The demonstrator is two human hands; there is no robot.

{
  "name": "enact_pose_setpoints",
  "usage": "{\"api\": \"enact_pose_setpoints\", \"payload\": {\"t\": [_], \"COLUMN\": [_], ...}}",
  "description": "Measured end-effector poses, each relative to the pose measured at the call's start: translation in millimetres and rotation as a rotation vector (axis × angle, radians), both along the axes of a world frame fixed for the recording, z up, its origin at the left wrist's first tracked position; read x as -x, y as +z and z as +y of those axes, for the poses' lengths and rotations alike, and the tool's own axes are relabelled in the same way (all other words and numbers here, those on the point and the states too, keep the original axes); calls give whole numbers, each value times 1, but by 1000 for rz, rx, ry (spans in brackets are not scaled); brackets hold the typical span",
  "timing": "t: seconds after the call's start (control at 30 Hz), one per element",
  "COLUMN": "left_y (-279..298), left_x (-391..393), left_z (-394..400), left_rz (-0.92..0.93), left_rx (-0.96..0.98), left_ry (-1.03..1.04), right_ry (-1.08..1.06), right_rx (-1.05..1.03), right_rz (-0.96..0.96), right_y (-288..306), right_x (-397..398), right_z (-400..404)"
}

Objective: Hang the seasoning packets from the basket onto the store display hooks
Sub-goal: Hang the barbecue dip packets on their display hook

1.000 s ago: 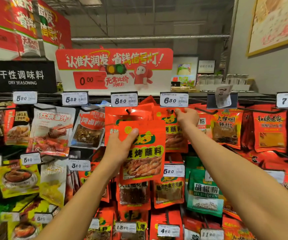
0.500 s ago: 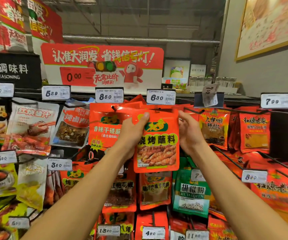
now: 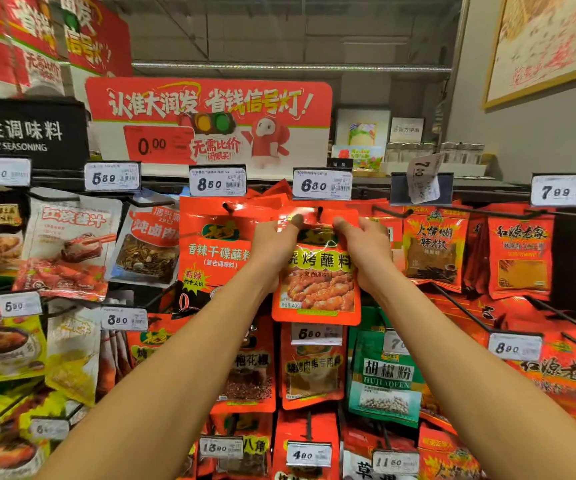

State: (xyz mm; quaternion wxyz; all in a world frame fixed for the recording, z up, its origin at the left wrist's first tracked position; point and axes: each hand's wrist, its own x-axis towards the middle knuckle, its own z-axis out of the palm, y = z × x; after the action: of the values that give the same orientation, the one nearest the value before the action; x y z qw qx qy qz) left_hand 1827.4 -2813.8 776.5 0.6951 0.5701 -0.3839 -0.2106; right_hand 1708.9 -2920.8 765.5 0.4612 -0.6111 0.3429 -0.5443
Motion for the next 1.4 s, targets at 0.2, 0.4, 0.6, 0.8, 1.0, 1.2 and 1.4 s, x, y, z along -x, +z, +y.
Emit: {"api": "enact_pose_setpoints", "payload": {"t": [0.2,0.4,0.6,0.8,1.0,1.2,1.4], "left_y": [-14,-17,-25,-30,-62,-170,-304], "left_x": [-1,-6,-9,3,41,96,145], "left_z": [8,19,33,59,85,109,142], "left_rz": [-216,-214,-85,18,139,263,528], "left_rx": [-76,-126,-108,-69,-17,-242,-588], "left_ry": [20,-6,-75,-129,-194,-162,-66], "right_ry": [-193,-251,-199,29,228,241,151], "right_rx": [-34,-40,-11,-30,-122,-428,-810], "right_rz": [-33,201,323,83,12,42,212], "right_y": [12,22,9,-16,-64,-184,-333], "right_x": [-29,-43,-19,61,143,199,245], "right_z": [-29,-58,-48,13,71,95,137]}}
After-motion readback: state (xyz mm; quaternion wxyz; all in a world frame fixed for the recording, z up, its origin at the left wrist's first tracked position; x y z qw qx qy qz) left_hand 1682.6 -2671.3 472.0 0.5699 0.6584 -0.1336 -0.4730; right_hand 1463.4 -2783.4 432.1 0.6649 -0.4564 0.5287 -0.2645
